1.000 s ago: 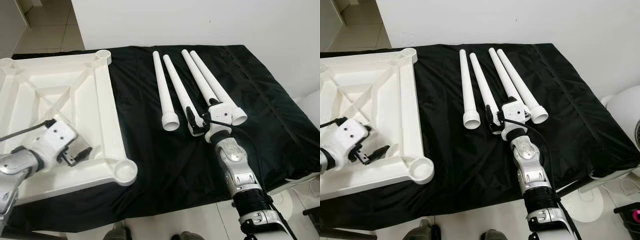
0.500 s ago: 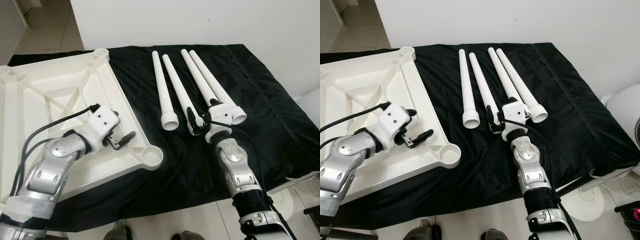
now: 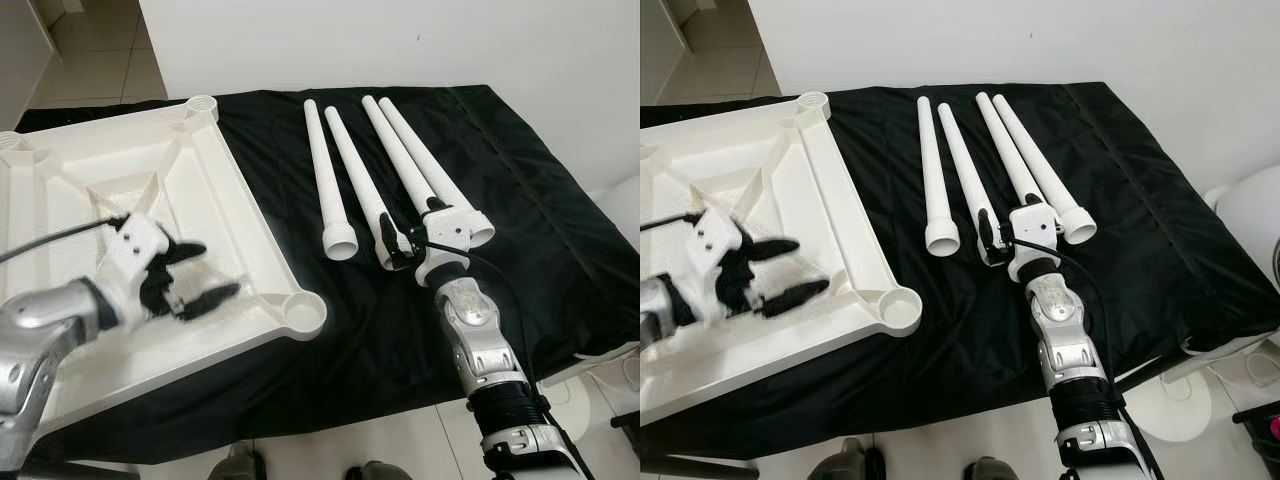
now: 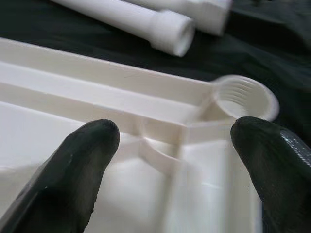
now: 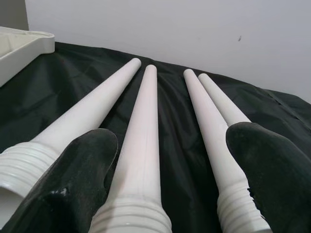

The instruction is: Building children table

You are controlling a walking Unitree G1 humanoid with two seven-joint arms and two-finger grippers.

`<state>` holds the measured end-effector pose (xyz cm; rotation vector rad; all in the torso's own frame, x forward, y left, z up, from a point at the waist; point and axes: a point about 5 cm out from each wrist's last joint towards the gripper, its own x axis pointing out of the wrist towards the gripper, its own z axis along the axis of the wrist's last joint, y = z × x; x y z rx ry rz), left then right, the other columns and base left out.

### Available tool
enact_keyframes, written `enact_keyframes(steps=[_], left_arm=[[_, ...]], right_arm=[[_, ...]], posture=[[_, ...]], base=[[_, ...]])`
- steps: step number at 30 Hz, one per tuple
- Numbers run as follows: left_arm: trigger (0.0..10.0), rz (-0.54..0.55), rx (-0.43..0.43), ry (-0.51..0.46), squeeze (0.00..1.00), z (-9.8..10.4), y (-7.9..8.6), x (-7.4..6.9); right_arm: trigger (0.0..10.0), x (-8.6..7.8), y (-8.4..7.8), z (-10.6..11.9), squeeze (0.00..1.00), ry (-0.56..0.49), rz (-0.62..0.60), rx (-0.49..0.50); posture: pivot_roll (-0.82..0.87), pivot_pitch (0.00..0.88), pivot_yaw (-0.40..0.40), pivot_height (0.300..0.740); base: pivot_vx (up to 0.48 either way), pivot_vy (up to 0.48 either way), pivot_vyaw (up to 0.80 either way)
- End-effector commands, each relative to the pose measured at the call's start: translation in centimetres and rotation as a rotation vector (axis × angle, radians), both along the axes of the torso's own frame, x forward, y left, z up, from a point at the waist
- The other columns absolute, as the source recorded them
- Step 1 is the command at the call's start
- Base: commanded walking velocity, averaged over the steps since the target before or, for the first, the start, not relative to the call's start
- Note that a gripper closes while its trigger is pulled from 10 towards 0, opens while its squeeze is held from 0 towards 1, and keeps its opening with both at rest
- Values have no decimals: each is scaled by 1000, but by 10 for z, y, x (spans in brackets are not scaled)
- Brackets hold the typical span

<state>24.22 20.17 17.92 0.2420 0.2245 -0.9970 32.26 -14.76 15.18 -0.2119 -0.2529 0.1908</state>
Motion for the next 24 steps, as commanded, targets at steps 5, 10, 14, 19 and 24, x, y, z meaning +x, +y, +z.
enact_keyframes(steps=[5, 10, 14, 19, 24], left_arm=[[10000, -68, 69, 87, 0, -15, -6, -12], [10000, 8, 115, 116, 0, -27, -6, -6], [10000, 182, 142, 110, 0, -37, -6, 17], [10000, 234, 127, 135, 0, -39, -9, 24], [10000, 248, 135, 125, 0, -42, -23, 37]], right_arm=[[10000, 1, -1, -3, 0, 17, -3, -2], [10000, 1, 0, -2, 0, 16, -3, -3], [10000, 2, 0, -2, 0, 14, -5, -2], [10000, 2, 0, -1, 0, 13, -8, -1], [10000, 2, -1, -1, 0, 12, -13, -1]], posture=[[-36, 99, 13, 740], [-38, 99, 13, 740], [-43, 98, 14, 740], [-45, 98, 14, 740], [-58, 101, 23, 740]], base=[[0, 0, 0], [0, 0, 0], [0, 0, 0], [0, 0, 0], [0, 0, 0]])
